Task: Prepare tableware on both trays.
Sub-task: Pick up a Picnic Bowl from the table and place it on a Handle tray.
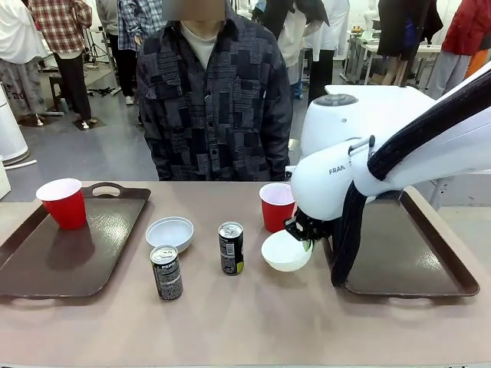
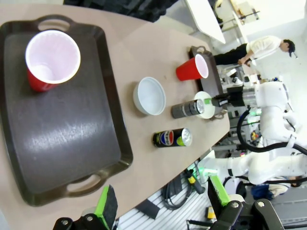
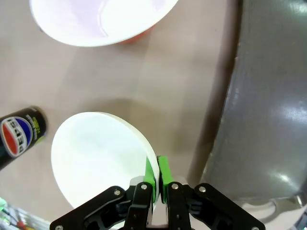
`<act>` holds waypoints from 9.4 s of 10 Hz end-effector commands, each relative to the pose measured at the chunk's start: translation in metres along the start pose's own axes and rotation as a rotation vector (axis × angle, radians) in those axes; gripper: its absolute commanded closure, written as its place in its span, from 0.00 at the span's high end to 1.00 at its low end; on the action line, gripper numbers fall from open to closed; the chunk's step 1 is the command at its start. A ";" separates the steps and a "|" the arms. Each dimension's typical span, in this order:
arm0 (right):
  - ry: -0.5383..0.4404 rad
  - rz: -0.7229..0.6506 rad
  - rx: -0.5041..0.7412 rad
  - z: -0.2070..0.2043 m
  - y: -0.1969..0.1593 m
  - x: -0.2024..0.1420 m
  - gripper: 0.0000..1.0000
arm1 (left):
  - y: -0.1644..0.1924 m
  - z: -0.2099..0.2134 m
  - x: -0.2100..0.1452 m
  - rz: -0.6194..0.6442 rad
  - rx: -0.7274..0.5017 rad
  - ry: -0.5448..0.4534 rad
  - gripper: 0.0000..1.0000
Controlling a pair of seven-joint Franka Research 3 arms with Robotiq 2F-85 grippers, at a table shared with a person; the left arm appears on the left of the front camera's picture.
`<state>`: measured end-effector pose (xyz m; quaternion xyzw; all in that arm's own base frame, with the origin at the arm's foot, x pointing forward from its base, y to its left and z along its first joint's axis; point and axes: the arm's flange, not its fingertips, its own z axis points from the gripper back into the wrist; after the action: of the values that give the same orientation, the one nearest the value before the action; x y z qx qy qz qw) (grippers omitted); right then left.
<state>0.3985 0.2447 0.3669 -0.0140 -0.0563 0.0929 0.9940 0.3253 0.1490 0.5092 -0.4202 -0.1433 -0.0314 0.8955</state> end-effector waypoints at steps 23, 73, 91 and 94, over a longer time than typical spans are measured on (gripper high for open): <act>0.042 0.185 0.200 0.087 -0.240 -0.011 0.05 | -0.001 0.001 0.000 0.009 -0.013 -0.008 1.00; 0.043 -0.228 0.820 0.213 -0.382 -0.094 0.89 | -0.174 -0.095 0.010 -0.396 0.569 0.189 1.00; 0.033 -0.246 1.099 0.171 -0.457 -0.193 0.89 | -0.166 -0.215 0.009 -0.367 0.663 0.312 1.00; 0.033 -0.246 1.099 0.171 -0.457 -0.193 0.89 | -0.160 -0.141 -0.034 -0.426 0.606 0.303 1.00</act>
<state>0.2755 -0.2385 0.5316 0.5092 0.0151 -0.0082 0.8605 0.3028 -0.0730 0.5318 -0.0983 -0.0887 -0.2413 0.9614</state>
